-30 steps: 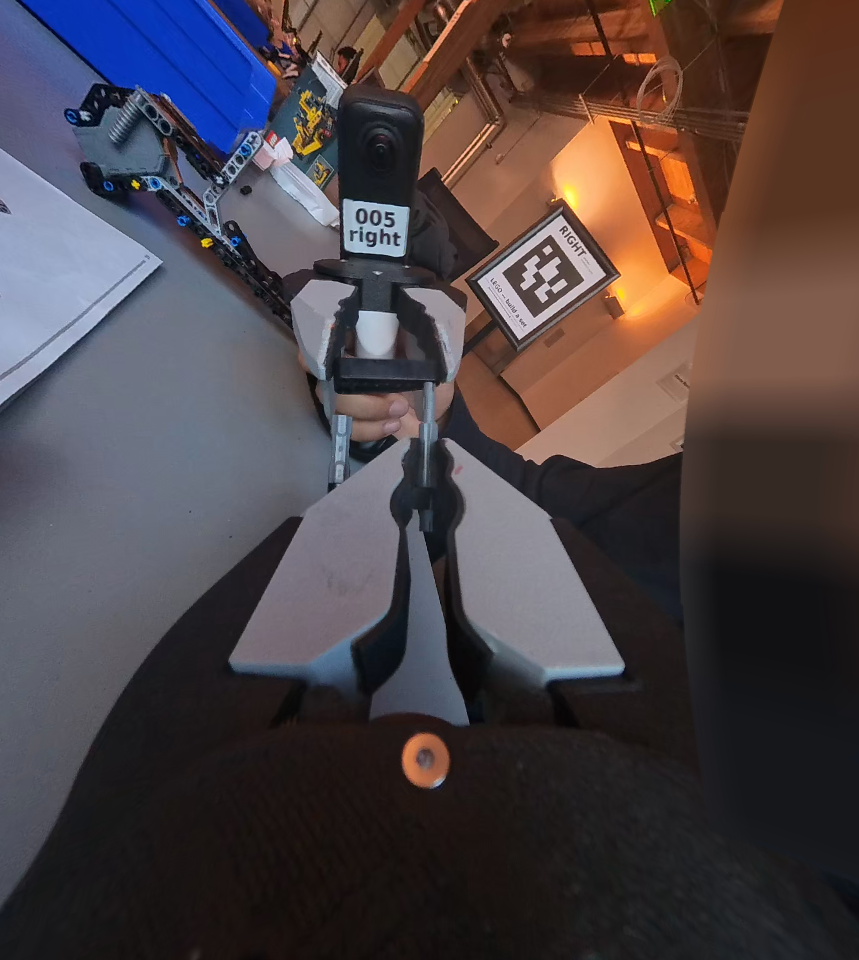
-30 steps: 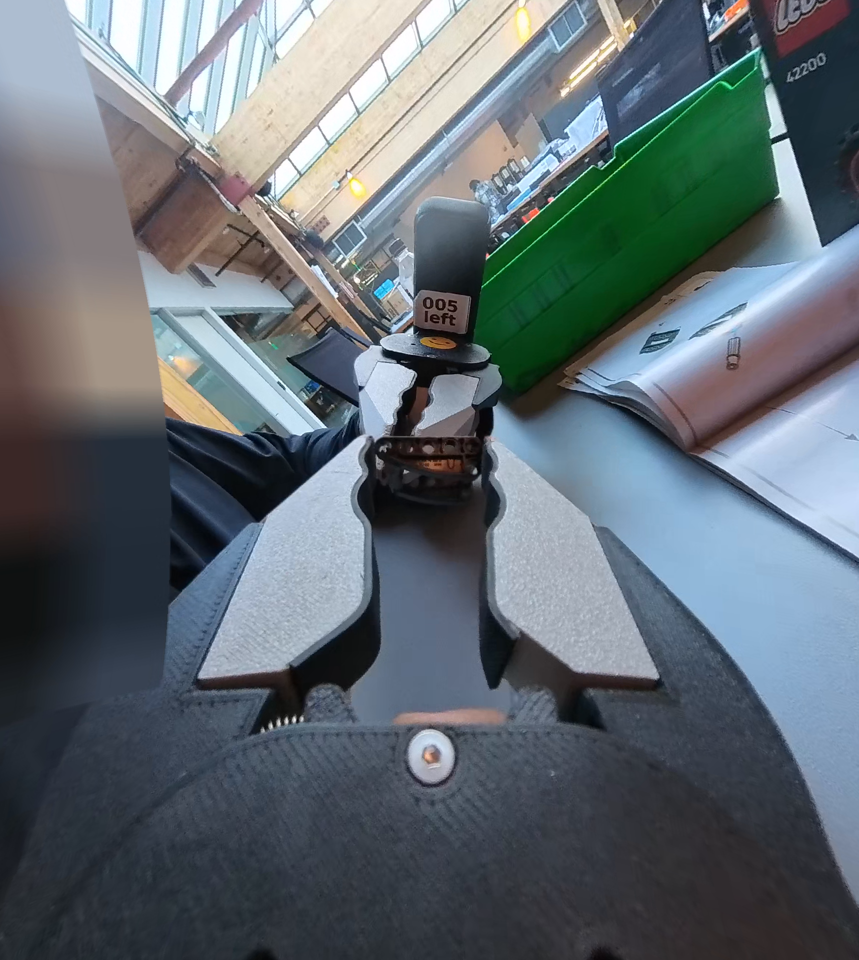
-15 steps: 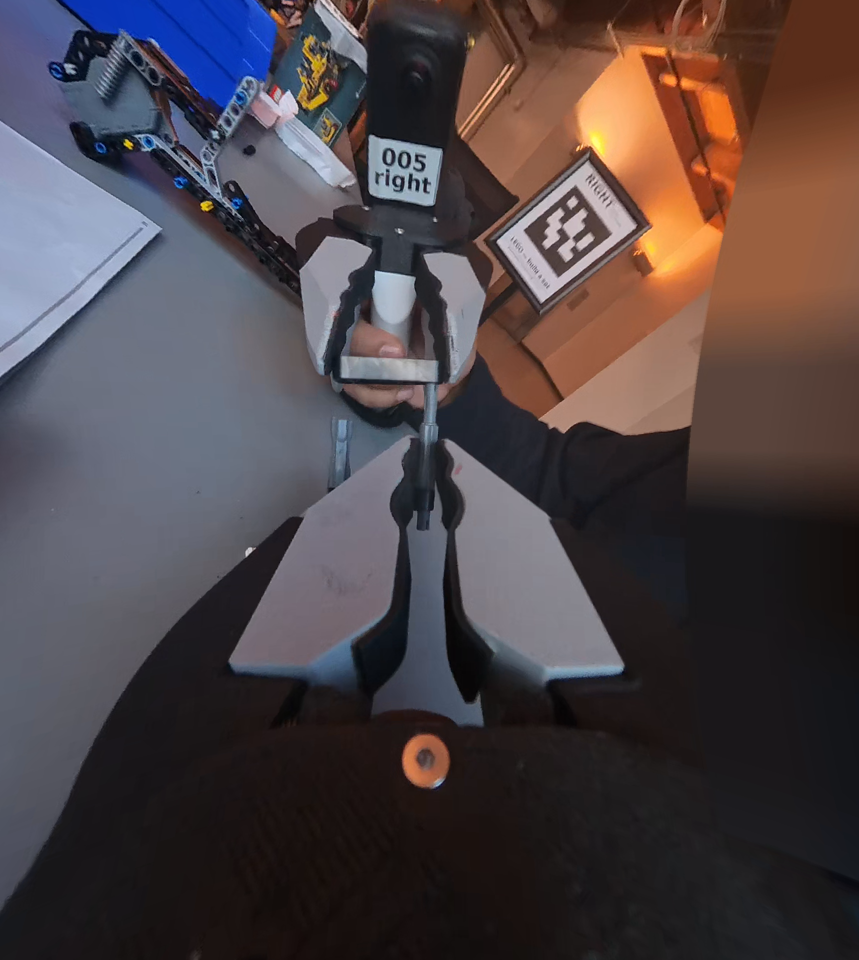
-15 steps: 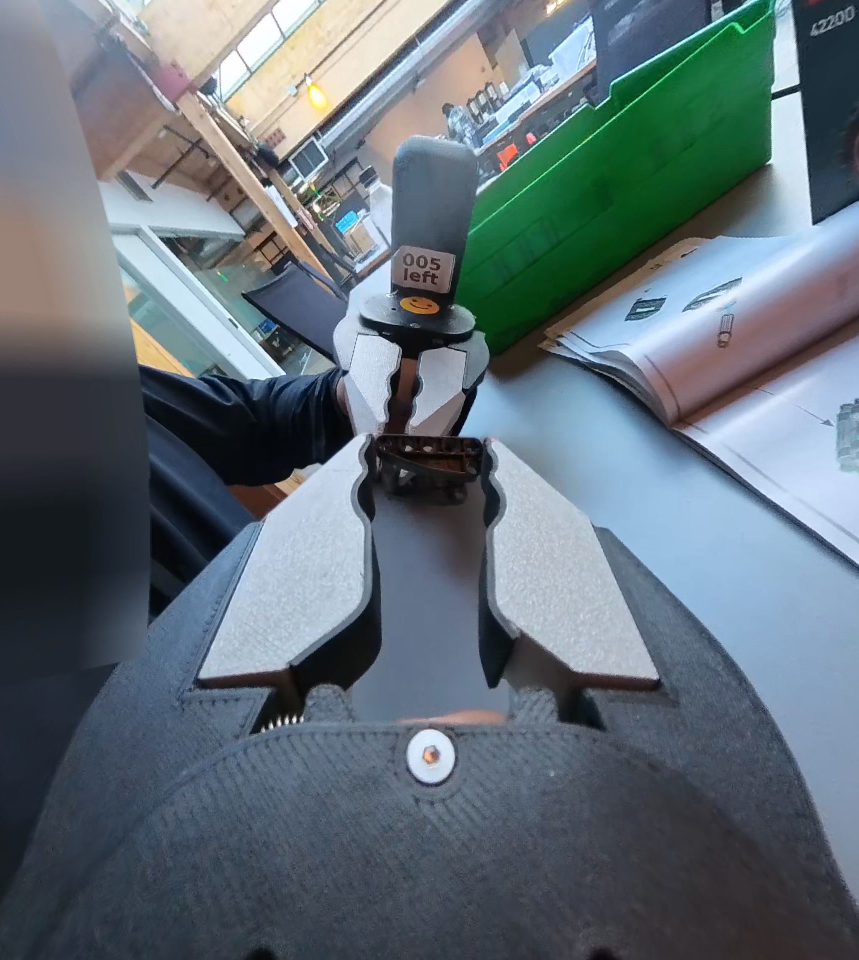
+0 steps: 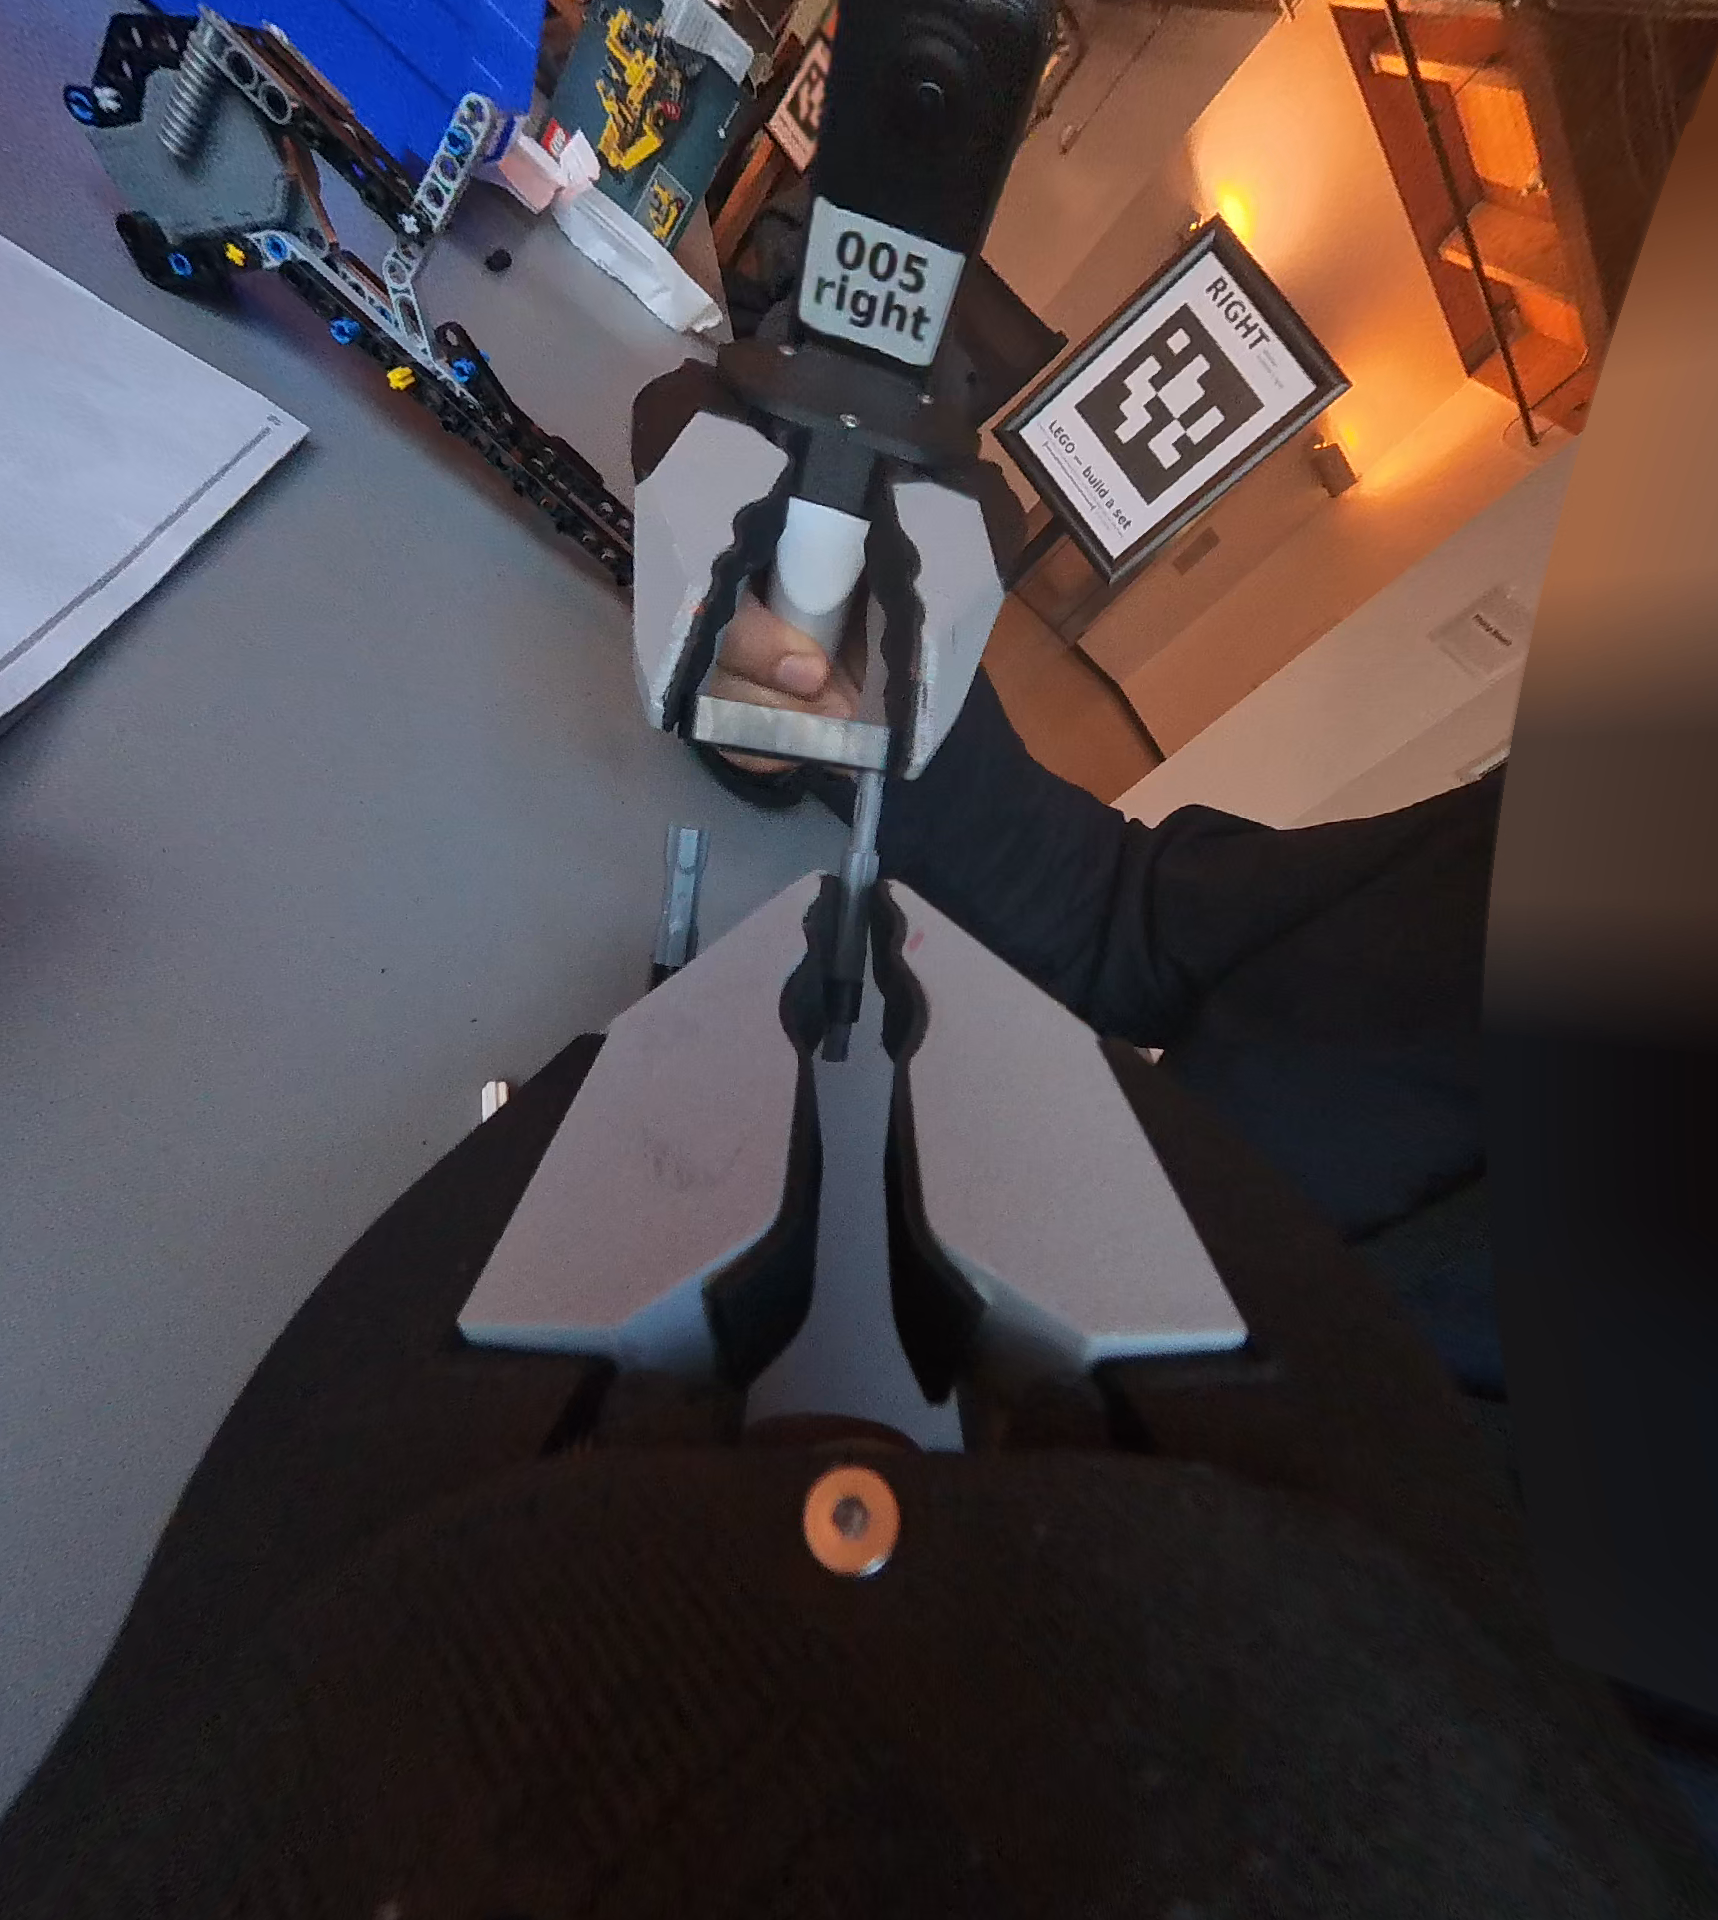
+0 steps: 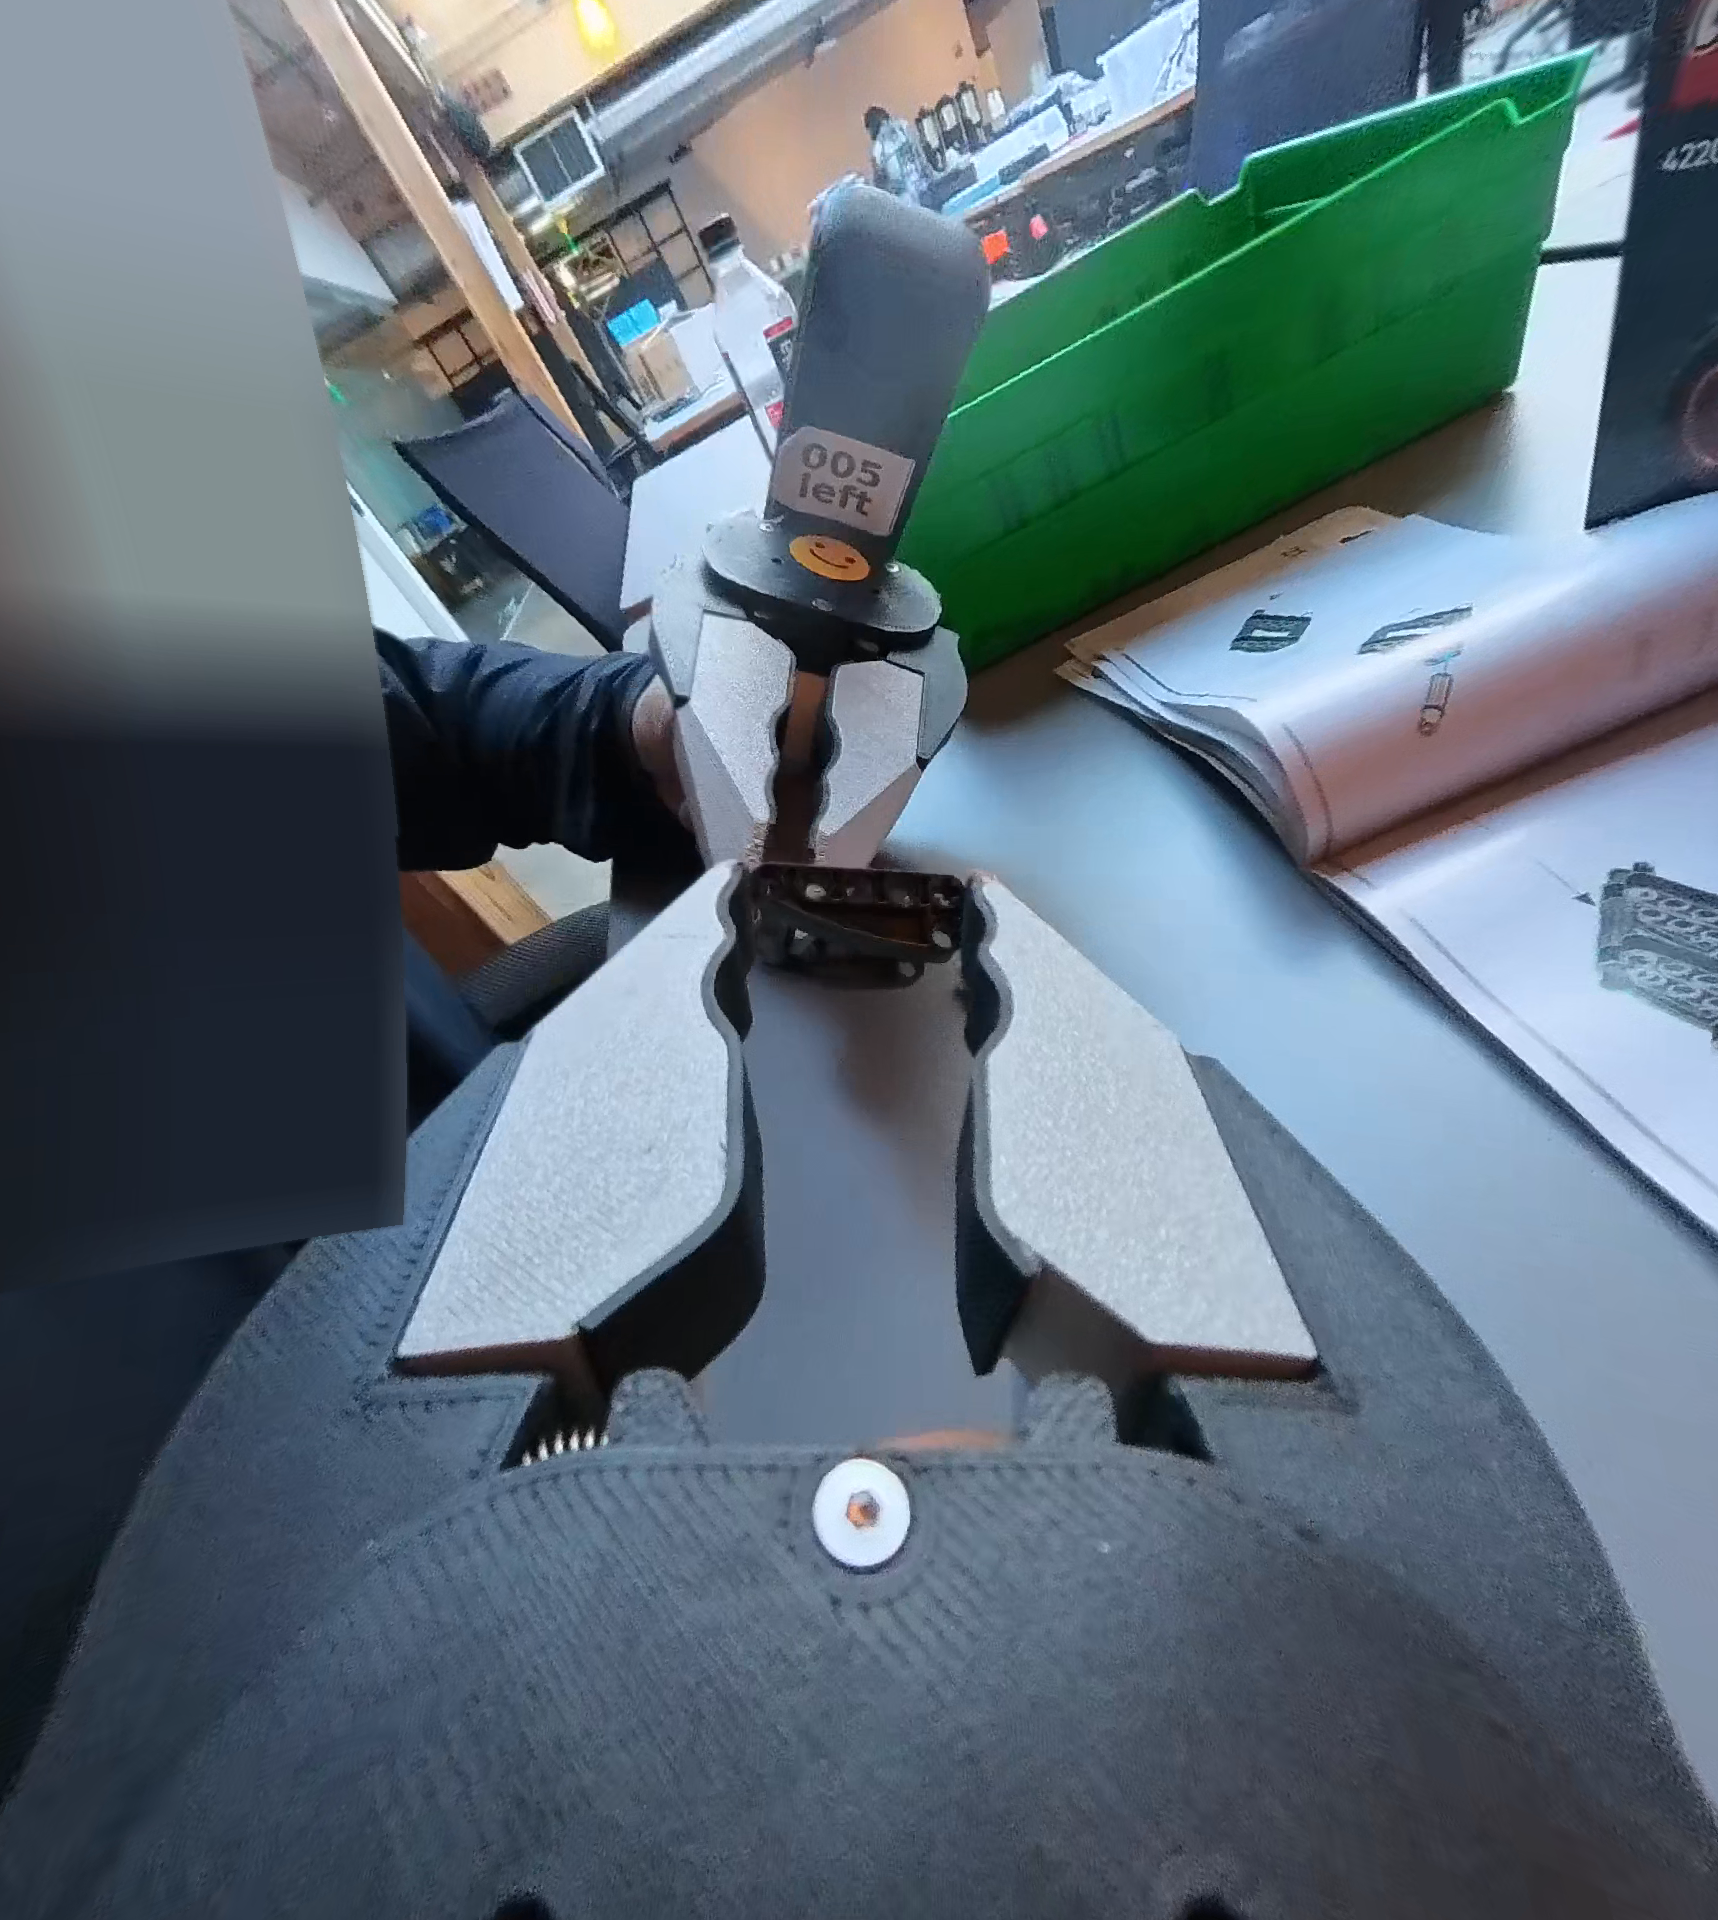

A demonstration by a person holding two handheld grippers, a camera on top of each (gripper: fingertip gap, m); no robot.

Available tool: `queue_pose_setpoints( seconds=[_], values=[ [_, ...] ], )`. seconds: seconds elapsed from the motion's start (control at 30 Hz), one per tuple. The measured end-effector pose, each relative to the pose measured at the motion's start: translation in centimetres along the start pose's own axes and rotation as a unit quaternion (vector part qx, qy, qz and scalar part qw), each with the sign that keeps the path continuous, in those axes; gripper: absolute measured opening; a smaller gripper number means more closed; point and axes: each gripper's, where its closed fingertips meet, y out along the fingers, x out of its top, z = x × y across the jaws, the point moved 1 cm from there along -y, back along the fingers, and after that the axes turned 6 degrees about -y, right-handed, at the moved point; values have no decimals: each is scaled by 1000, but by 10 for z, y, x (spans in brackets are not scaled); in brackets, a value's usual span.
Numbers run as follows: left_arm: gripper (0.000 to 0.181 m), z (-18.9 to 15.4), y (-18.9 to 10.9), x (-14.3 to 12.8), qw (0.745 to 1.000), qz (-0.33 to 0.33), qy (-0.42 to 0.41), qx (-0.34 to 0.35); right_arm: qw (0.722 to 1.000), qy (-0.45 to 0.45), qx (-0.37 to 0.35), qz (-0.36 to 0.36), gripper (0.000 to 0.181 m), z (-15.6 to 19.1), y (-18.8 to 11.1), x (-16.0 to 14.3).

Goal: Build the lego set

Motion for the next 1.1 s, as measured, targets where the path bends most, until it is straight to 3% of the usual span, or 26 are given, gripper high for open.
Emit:
queue_pose_setpoints(
  seconds=[0.27,0.87,1.1],
  values=[
    [1,1,3,-4,1000,16,9,10,999,-7,31,11,37,9,2,-3],
    [1,5,5,-9,999,35,-3,20,992,-113,-23,53,37,3,-2,-10],
    [0,5,6,-13,998,50,1,27,991,-117,-3,67,37,8,0,-15]
  ],
)
